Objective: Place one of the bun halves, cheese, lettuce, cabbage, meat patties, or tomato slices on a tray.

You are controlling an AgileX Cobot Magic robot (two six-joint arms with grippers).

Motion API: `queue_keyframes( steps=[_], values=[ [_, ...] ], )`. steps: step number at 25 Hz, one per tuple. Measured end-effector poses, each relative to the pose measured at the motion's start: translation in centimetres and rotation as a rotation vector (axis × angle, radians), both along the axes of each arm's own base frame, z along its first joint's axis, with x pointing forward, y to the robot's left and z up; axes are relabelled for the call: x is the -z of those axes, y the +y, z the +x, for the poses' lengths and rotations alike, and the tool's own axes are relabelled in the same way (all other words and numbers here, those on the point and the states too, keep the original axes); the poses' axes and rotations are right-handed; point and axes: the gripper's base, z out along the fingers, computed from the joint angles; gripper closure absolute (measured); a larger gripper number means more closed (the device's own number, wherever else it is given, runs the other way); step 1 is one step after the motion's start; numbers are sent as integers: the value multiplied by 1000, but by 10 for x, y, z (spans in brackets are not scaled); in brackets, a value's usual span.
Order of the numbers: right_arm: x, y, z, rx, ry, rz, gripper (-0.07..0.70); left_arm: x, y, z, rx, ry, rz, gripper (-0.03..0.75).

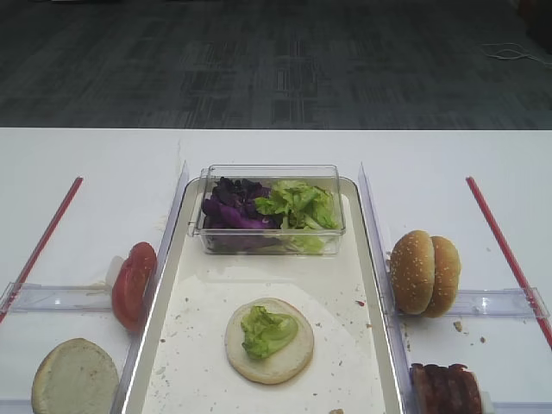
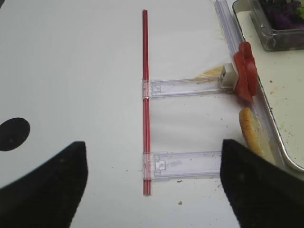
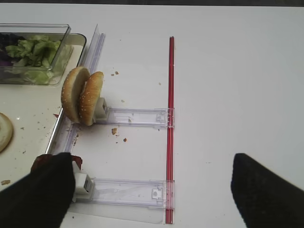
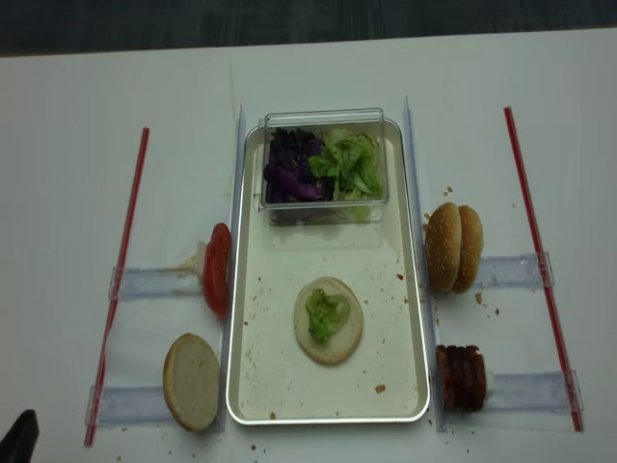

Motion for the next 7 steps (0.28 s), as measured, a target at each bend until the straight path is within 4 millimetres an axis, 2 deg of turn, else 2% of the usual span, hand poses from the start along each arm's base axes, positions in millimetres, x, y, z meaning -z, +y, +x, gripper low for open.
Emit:
queue_keyframes(
  steps=[7],
  values=[
    [0, 0, 0, 7, 1, 5, -58, 0, 0, 0, 0, 0, 0, 153]
  ],
)
